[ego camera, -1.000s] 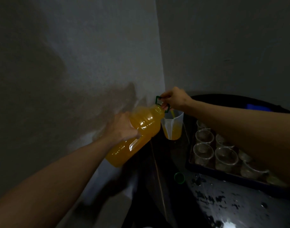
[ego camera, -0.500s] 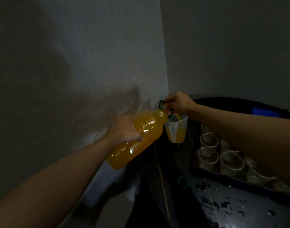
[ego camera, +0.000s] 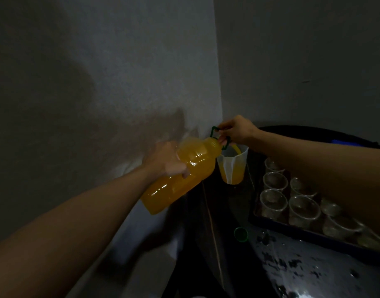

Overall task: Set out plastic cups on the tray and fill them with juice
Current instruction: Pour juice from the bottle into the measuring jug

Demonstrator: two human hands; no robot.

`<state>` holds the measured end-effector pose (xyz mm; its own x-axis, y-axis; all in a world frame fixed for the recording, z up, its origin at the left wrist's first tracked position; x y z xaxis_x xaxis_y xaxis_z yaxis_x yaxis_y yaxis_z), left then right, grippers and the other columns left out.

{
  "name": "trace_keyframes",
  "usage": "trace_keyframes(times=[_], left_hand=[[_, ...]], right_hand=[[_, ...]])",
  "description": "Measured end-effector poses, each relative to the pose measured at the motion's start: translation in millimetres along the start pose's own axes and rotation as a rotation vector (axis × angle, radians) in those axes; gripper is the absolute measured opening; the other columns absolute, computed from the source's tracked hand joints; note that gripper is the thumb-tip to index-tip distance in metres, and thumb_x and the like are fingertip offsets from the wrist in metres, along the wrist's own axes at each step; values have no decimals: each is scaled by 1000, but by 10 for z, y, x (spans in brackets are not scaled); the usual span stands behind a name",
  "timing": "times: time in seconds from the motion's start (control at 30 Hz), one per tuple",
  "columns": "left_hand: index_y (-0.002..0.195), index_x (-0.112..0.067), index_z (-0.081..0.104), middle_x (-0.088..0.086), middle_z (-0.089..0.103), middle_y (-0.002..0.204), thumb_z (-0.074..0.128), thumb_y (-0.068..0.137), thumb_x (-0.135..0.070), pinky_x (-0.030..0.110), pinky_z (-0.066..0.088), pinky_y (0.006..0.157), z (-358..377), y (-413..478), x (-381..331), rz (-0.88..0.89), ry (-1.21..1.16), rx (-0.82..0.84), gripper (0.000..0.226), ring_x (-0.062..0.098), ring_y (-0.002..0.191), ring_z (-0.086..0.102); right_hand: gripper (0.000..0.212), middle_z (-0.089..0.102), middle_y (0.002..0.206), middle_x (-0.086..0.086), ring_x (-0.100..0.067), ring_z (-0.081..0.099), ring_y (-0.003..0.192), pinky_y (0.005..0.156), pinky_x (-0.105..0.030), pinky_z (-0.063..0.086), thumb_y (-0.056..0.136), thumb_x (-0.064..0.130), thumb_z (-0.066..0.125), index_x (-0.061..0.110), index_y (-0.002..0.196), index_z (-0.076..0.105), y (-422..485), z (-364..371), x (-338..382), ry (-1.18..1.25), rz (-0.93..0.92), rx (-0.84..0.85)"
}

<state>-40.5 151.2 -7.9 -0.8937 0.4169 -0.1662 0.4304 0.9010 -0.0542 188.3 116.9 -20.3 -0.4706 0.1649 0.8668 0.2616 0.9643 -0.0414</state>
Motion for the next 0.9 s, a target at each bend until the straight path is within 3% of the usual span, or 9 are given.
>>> trace_keyframes(times=[0.17,0.27,0.4,0.57,0.7,0.9], left_hand=[[117,-22,59,4,63,115,90,48,-47,43,57,83,-20,-1,2,-3,-17,17,80,29,106,61],[123,-23,57,5,61,120,89,48,-47,41,55,82,-24,-16,6,-2,1,4,85,31,112,59],[127,-27,57,2,61,122,87,42,-50,45,57,85,-39,-36,10,-12,-17,12,93,30,112,60],[125,-25,60,3,65,116,81,36,-53,45,59,83,-86,-55,10,-5,-6,22,96,30,105,62],[129,-28,58,3,65,117,78,32,-54,45,59,83,-103,-55,20,-15,-16,9,103,30,106,62],[114,-21,62,4,65,108,82,38,-52,44,59,79,-135,-42,14,-6,0,7,85,30,98,62]], right_hand=[[28,73,101,-21,-24,70,84,80,-32,59,98,7,58,0,125,63,-8,-10,27,-7,-1,1],[29,73,99,-20,-19,69,75,63,-18,56,98,6,58,-1,125,63,-22,0,46,2,-15,5],[29,72,103,-23,-18,67,74,54,-13,53,98,5,57,-2,126,62,-56,19,79,13,-19,3],[30,71,106,-26,-24,69,84,63,-17,56,99,5,56,-3,127,61,-61,35,106,24,-19,2],[32,72,101,-22,-15,67,72,58,-16,55,98,5,56,-3,129,60,-39,37,115,38,-6,4],[31,72,101,-21,-14,67,72,53,-13,53,99,5,56,-1,129,60,-63,11,139,50,-4,-9]])
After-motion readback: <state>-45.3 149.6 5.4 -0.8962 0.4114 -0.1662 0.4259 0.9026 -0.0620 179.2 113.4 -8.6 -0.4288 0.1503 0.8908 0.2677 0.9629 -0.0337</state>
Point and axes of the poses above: each hand's wrist, its own y-axis towards the middle knuckle, its own z-axis out of the palm, x = y × z, the point moved 3 cm from there along y, towards the middle knuckle
